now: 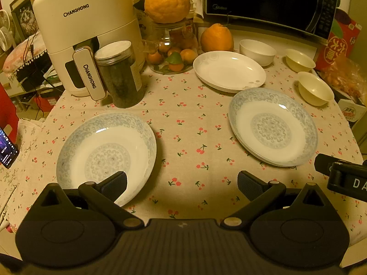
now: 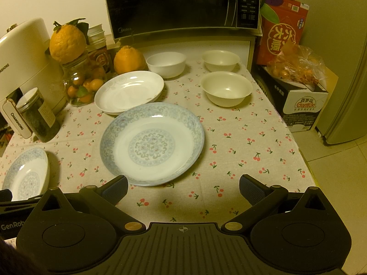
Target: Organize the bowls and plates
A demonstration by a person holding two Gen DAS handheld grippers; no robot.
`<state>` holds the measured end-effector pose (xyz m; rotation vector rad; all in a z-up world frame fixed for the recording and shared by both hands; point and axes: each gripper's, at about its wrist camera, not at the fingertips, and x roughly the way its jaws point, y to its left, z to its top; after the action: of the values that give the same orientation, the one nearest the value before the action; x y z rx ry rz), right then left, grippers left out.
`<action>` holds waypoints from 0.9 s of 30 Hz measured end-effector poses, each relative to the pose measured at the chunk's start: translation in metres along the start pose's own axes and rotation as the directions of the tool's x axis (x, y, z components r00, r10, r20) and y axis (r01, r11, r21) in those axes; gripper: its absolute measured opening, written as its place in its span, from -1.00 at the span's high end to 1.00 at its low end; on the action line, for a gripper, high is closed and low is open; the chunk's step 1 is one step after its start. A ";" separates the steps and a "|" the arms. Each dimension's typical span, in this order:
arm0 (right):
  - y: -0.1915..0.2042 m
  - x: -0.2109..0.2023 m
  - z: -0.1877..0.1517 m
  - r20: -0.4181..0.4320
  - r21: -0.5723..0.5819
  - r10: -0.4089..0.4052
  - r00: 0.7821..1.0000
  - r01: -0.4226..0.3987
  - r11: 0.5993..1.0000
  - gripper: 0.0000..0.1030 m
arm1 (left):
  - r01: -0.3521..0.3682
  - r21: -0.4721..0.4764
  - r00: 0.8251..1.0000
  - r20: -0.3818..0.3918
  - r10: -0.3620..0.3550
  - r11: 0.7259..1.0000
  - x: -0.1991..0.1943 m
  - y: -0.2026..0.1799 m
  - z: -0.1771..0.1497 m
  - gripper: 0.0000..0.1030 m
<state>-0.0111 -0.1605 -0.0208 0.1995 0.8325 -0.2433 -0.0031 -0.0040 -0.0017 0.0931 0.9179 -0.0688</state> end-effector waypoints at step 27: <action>-0.001 -0.004 0.003 0.016 -0.001 -0.005 1.000 0.005 1.000 -1.00 | -0.006 0.008 1.000 0.006 0.006 1.000 0.000 0.000 0.002 -1.00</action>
<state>-0.0116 -0.1618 -0.0158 0.1945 0.8173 -0.2487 -0.0016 -0.0040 -0.0004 0.1032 0.9113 -0.0668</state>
